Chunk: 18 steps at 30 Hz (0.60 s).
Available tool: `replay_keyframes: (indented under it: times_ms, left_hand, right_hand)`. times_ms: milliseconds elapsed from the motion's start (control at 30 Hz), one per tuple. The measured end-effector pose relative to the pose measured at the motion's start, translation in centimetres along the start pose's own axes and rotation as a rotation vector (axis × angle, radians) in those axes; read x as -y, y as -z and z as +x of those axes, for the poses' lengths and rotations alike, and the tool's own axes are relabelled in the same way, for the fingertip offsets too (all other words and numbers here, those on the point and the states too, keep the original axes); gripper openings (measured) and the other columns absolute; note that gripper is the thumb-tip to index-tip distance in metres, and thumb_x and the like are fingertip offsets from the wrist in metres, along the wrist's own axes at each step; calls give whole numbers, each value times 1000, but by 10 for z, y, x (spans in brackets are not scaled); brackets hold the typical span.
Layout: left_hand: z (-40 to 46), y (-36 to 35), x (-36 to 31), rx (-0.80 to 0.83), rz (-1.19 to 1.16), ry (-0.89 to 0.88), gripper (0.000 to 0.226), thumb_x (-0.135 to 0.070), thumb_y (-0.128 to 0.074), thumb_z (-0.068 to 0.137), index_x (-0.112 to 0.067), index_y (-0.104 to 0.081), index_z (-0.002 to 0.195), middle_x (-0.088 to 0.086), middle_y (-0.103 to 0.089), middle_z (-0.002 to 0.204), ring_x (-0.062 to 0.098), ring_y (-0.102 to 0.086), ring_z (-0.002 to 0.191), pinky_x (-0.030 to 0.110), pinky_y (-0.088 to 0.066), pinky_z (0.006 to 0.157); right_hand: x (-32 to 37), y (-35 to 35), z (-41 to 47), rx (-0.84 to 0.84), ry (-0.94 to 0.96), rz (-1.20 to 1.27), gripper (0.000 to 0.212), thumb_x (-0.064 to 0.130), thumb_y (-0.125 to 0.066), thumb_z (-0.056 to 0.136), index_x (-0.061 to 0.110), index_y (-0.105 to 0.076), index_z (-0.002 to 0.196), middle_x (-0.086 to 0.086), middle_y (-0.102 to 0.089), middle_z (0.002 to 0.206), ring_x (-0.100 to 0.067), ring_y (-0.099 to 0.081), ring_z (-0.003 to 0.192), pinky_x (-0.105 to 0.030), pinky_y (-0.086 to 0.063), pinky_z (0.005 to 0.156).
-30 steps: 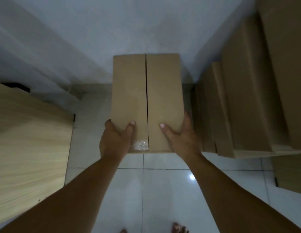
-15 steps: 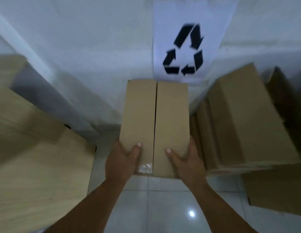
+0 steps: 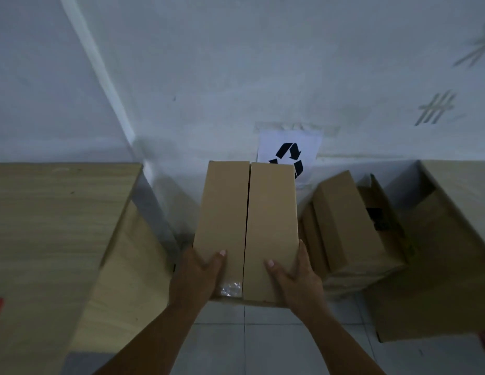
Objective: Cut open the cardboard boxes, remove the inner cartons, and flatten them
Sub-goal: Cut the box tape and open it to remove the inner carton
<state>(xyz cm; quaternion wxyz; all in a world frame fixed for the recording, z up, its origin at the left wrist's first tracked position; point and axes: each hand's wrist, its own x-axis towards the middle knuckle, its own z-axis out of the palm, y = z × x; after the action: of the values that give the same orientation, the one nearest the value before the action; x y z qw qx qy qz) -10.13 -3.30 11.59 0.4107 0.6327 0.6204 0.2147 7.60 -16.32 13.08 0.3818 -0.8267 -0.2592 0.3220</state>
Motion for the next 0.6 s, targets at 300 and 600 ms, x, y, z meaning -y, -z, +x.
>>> replay_keyframes:
  times_ms: [300,600]
  left_hand:
    - [-95,68,25,-47,69,0,63,-66,-61,83,-23,-49,128,5,-68,118,33,-63,109,37,-48,85]
    - [-183,138,68,-84,31,10,59,-62,-61,87,-22,-48,128,2,-67,120,30,-62,110,35,-47,86]
  right_hand:
    - [2,-7,-110,-7,35,-17,95,64,-65,84,33,-16,158,-3,-54,143,-28,-52,128,-34,-43,100]
    - [2,-34,-216,22,94,-41,97,70,-62,81,35,-14,158,2,-48,150,-25,-50,132,-39,-43,107]
